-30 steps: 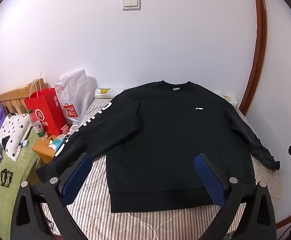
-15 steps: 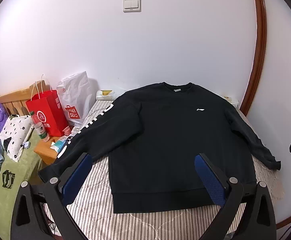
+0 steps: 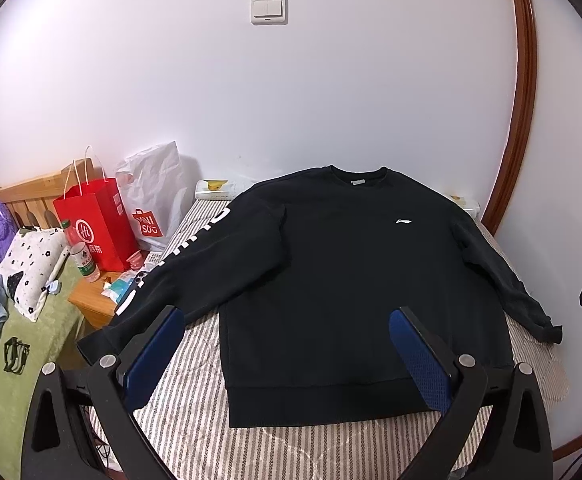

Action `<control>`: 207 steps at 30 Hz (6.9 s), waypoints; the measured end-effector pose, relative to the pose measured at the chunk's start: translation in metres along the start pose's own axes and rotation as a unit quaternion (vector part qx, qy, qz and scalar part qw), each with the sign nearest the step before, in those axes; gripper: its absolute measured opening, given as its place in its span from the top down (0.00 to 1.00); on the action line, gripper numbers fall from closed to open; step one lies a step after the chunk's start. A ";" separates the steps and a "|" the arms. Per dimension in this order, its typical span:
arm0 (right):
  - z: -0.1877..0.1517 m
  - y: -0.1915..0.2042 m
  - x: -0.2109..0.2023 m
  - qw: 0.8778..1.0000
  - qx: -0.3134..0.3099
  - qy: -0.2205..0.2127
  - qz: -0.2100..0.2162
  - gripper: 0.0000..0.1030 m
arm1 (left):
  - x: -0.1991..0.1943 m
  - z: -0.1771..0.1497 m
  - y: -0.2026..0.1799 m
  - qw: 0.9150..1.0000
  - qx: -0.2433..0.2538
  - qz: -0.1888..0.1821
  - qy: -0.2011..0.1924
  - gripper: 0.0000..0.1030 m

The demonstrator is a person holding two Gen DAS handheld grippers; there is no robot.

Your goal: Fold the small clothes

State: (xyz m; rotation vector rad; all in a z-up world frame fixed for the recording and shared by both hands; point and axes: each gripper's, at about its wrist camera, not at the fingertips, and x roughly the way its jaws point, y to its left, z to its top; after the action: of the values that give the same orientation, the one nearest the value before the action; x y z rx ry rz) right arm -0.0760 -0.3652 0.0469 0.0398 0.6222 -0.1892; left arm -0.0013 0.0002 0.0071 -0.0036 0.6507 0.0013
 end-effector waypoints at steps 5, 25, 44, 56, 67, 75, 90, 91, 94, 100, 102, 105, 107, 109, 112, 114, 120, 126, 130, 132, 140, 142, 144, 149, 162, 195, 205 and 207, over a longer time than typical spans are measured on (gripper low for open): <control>0.000 0.005 0.000 1.000 -0.005 0.001 0.000 0.00 | 0.001 -0.008 0.002 1.000 -0.002 0.000 -0.002 0.00; -0.004 0.000 0.003 1.000 0.002 0.002 0.005 0.00 | 0.006 -0.007 0.003 1.000 -0.002 -0.003 -0.001 0.00; -0.007 -0.001 0.002 1.000 -0.004 -0.002 0.001 0.00 | 0.006 -0.009 0.001 1.000 -0.005 -0.008 0.001 0.00; -0.003 0.005 0.000 1.000 -0.001 0.000 0.014 0.00 | 0.006 -0.010 0.004 1.000 -0.007 -0.011 0.001 0.00; -0.011 0.029 0.025 0.999 -0.029 0.018 0.017 0.00 | 0.048 -0.026 0.039 0.998 -0.054 0.004 0.033 0.00; -0.037 0.053 0.093 0.998 -0.036 0.059 0.007 0.00 | 0.115 -0.063 0.098 0.987 -0.119 0.050 0.100 0.01; -0.061 0.112 0.174 0.990 -0.107 0.088 0.034 0.00 | 0.185 -0.090 0.208 0.948 -0.278 0.105 0.117 0.06; -0.060 0.114 0.177 0.990 -0.105 0.090 0.035 0.00 | 0.188 -0.089 0.210 0.947 -0.275 0.112 0.119 0.06; -0.060 0.115 0.181 0.990 -0.098 0.094 0.043 0.00 | 0.200 -0.085 0.210 0.949 -0.260 0.132 0.123 0.06; -0.057 0.107 0.193 0.989 -0.064 0.101 0.090 0.01 | 0.215 -0.083 0.206 0.951 -0.218 0.185 0.118 0.09; -0.057 0.101 0.197 0.988 -0.045 0.103 0.103 0.01 | 0.219 -0.081 0.206 0.951 -0.202 0.205 0.113 0.21; -0.057 0.096 0.203 0.988 -0.036 0.108 0.103 0.01 | 0.222 -0.080 0.209 0.952 -0.196 0.214 0.101 0.42; -0.057 0.094 0.209 0.988 -0.035 0.112 0.101 0.01 | 0.224 -0.076 0.211 0.951 -0.195 0.220 0.099 0.62; -0.057 0.091 0.216 0.987 -0.032 0.119 0.100 0.01 | 0.225 -0.071 0.210 0.951 -0.193 0.219 0.101 0.83; -0.055 0.085 0.227 0.986 -0.021 0.127 0.103 0.01 | 0.223 -0.061 0.205 0.952 -0.188 0.222 0.091 0.88; -0.052 0.081 0.230 0.986 -0.015 0.127 0.107 0.01 | 0.219 -0.050 0.200 0.955 -0.185 0.218 0.078 0.89; -0.035 0.070 0.225 0.989 -0.014 0.103 0.109 0.01 | 0.209 0.001 0.172 0.970 -0.162 0.182 0.027 0.89; -0.024 0.054 0.217 0.993 -0.047 0.075 0.082 0.01 | 0.221 0.063 0.112 0.985 -0.112 0.132 -0.001 0.89; -0.015 0.031 0.221 0.995 -0.036 0.073 0.065 0.01 | 0.234 0.093 0.057 0.993 -0.069 0.094 -0.018 0.89; -0.010 0.016 0.223 0.995 -0.020 0.078 0.059 0.01 | 0.245 0.106 0.025 0.995 -0.051 0.080 -0.020 0.89; -0.010 -0.032 0.233 0.996 0.014 0.081 0.029 0.01 | 0.284 0.123 -0.085 1.000 0.007 0.017 -0.010 0.89; -0.015 -0.044 0.236 0.996 0.022 0.083 0.018 0.01 | 0.295 0.120 -0.111 1.000 0.024 0.003 -0.004 0.89; -0.021 -0.056 0.238 0.996 0.032 0.085 0.008 0.01 | 0.302 0.116 -0.138 0.999 0.039 -0.008 0.003 0.89; -0.033 -0.086 0.243 0.994 0.053 0.093 -0.005 0.01 | 0.320 0.106 -0.194 0.997 0.074 -0.028 0.021 0.89; -0.028 -0.081 0.248 0.996 0.051 0.071 0.010 0.04 | 0.318 0.086 -0.214 0.993 0.074 -0.077 0.053 0.29; 0.024 0.094 0.355 0.992 -0.024 0.036 0.116 0.28 | 0.335 0.048 0.003 0.997 0.051 0.057 -0.002 0.22; 0.011 0.115 0.356 0.990 -0.059 0.035 0.126 0.28 | 0.348 0.042 0.016 0.999 0.015 0.047 0.021 0.22; 0.010 0.119 0.363 0.989 -0.066 0.055 0.124 0.35 | 0.352 0.042 0.020 0.998 0.006 0.045 0.031 0.22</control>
State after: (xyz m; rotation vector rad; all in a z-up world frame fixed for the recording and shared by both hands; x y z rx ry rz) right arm 0.2407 -0.3085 -0.1589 -0.0009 0.7323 0.0959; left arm 0.3037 0.0204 -0.1730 0.0374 0.7116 0.0852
